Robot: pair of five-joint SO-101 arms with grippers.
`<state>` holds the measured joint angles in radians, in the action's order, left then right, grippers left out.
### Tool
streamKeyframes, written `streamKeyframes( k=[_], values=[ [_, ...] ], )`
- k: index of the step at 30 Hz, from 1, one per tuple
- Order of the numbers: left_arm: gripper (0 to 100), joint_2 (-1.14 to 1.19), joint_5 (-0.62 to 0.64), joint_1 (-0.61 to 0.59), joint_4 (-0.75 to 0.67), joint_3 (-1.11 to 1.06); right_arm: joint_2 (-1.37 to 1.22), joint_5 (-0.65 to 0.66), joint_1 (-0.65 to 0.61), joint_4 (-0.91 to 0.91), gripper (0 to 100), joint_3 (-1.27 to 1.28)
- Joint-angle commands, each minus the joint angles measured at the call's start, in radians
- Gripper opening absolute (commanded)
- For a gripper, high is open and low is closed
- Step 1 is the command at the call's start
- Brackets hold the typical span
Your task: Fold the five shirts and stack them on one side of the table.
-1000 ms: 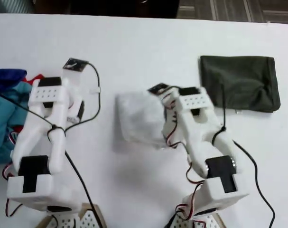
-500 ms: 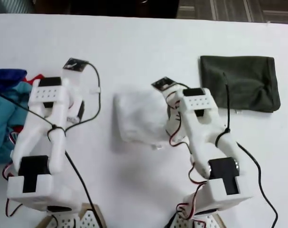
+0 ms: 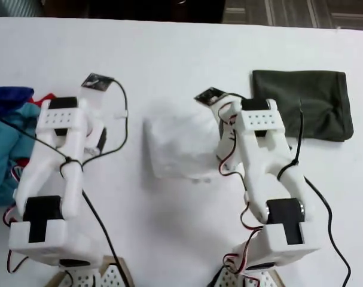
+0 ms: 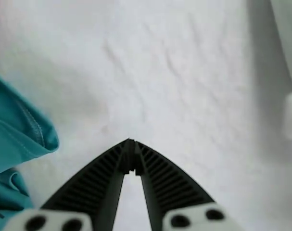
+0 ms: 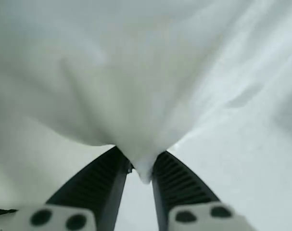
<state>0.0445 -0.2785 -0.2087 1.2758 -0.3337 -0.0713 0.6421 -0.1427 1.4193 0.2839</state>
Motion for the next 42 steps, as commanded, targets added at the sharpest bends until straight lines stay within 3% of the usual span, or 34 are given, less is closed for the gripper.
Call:
streamKeyframes(
  k=[1,6,18,23,29,36,42],
  values=[
    [3,-0.043,-0.006,-0.003,0.002,0.004,0.045,0.015,0.025,-0.004,7.4,-0.041],
    [3,-0.048,-0.006,-0.003,0.035,0.012,0.044,0.015,0.102,-0.061,21.3,-0.04],
    [3,-0.048,-0.006,-0.003,0.035,0.012,0.036,0.008,0.107,-0.084,18.3,0.008],
    [3,-0.048,-0.005,-0.003,0.035,0.012,-0.005,0.014,0.127,-0.226,0.9,0.114],
    [3,-0.048,-0.005,-0.003,0.035,0.012,-0.07,0.015,0.213,-0.308,4.0,0.13],
    [3,-0.048,-0.005,-0.002,0.034,0.013,-0.07,0.008,0.188,-0.151,5.6,0.074],
    [3,-0.048,-0.005,-0.002,0.031,0.013,0.047,-0.015,0.094,0.001,18.3,0.021]
  ],
)
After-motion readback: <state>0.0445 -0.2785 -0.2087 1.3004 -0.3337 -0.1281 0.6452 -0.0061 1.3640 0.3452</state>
